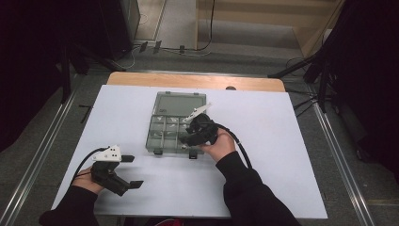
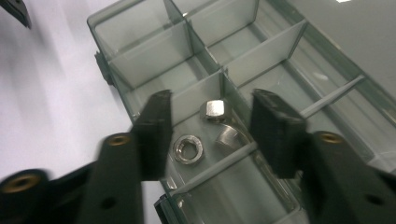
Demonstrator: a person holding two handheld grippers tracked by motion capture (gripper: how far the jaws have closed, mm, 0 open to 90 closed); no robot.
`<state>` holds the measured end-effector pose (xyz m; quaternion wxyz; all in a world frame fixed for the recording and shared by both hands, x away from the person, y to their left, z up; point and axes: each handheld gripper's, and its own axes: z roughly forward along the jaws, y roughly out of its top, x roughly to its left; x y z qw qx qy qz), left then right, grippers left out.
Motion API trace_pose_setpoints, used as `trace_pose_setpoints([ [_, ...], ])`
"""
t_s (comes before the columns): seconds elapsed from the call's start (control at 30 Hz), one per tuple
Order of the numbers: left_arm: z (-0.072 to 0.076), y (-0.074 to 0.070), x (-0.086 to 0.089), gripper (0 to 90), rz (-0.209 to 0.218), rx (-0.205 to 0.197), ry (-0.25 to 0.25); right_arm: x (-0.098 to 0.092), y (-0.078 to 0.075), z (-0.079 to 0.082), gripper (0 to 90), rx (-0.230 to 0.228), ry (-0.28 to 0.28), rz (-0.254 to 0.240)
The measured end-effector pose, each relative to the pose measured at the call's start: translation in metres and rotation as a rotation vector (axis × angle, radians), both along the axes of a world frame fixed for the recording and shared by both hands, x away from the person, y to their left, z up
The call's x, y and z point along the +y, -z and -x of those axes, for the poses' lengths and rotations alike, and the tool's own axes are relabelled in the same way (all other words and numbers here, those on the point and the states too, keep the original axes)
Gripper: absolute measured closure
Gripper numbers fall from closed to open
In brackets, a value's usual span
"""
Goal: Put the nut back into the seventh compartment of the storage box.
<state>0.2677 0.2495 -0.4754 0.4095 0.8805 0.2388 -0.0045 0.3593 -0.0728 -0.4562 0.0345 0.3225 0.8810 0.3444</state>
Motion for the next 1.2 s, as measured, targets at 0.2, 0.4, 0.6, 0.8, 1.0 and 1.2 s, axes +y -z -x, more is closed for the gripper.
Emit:
trace_pose_setpoints([
  [0.2,0.0,0.0,0.001,0.0,0.002,0.002,-0.003,-0.008,-0.007,0.007,39.6,-0.006,-0.012,-0.02],
  [0.4,0.0,-0.001,0.0,0.0,-0.007,0.002,-0.002,-0.021,-0.013,0.019,36.2,-0.029,-0.036,-0.075],
  [0.6,0.0,-0.001,0.0,0.0,-0.003,-0.002,-0.001,-0.028,-0.019,0.029,33.5,-0.051,-0.063,-0.127],
  [0.8,0.0,-0.001,0.001,0.0,0.002,0.002,-0.006,-0.032,-0.02,0.043,31.2,-0.064,-0.08,-0.14],
  [1.0,0.0,-0.002,0.001,0.0,0.001,0.001,-0.008,-0.04,-0.02,0.055,28.4,-0.065,-0.095,-0.153],
  [1.2,0.001,-0.002,0.0,0.0,0.005,-0.008,-0.006,-0.05,-0.016,0.066,19.3,-0.058,-0.137,-0.182],
])
